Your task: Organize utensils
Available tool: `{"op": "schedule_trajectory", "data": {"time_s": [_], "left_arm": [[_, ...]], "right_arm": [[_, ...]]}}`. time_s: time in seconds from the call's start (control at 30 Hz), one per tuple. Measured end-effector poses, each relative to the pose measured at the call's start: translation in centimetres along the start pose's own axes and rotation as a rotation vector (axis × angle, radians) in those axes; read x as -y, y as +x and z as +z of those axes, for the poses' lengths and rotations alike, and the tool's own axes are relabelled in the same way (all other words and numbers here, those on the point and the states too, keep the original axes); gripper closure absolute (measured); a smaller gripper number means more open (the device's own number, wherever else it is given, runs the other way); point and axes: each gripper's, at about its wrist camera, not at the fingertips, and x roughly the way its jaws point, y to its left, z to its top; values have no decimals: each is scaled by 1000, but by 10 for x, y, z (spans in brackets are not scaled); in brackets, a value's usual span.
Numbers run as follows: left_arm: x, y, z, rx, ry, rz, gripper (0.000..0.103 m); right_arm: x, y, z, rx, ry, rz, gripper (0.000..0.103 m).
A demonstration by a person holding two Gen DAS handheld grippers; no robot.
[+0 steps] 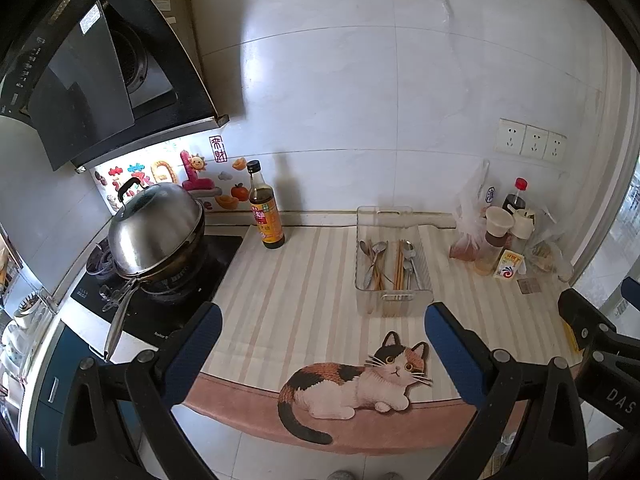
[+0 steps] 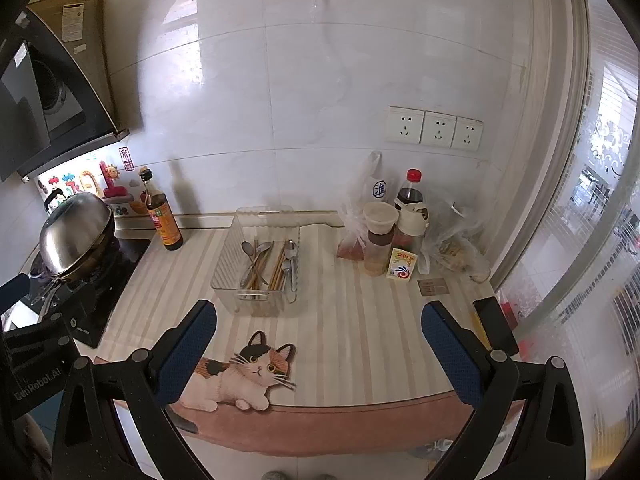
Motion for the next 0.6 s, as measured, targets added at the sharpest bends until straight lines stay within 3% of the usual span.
{"op": "schedule_trajectory", "data": {"time_s": [0.6], "left_arm": [[-4,-6,-8,-1,2,-15,0]], "right_arm": [[-2,-4,-2,-2,-1,2,0]]}}
